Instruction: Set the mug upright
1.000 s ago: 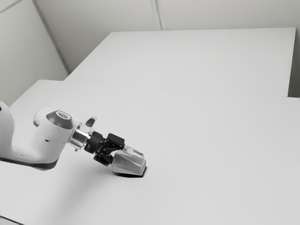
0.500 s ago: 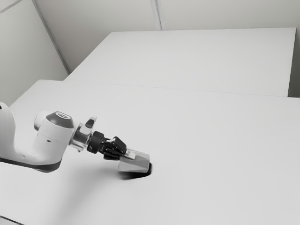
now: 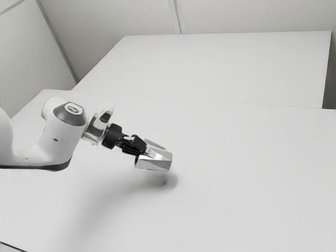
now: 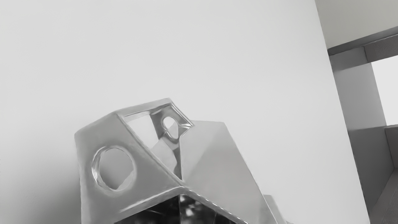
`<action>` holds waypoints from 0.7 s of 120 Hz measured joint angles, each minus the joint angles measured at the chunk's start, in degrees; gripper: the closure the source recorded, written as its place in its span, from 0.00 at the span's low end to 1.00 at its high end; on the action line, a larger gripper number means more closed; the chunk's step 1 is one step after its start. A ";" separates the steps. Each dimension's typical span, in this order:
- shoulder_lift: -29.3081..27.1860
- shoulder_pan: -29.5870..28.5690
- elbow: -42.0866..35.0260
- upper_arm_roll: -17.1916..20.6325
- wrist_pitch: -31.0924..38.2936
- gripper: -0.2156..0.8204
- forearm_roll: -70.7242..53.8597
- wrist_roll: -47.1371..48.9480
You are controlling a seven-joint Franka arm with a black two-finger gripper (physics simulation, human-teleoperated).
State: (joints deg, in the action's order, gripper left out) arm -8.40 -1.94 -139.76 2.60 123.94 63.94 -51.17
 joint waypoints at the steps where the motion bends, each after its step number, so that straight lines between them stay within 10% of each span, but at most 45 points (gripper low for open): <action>1: 0.00 0.04 0.30 0.06 -0.06 0.96 -0.66 0.19; 84: -0.44 1.45 10.49 4.21 -9.53 0.97 -60.75 35.10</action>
State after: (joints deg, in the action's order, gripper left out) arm -8.83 -0.49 -129.27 6.81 114.41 3.19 -16.07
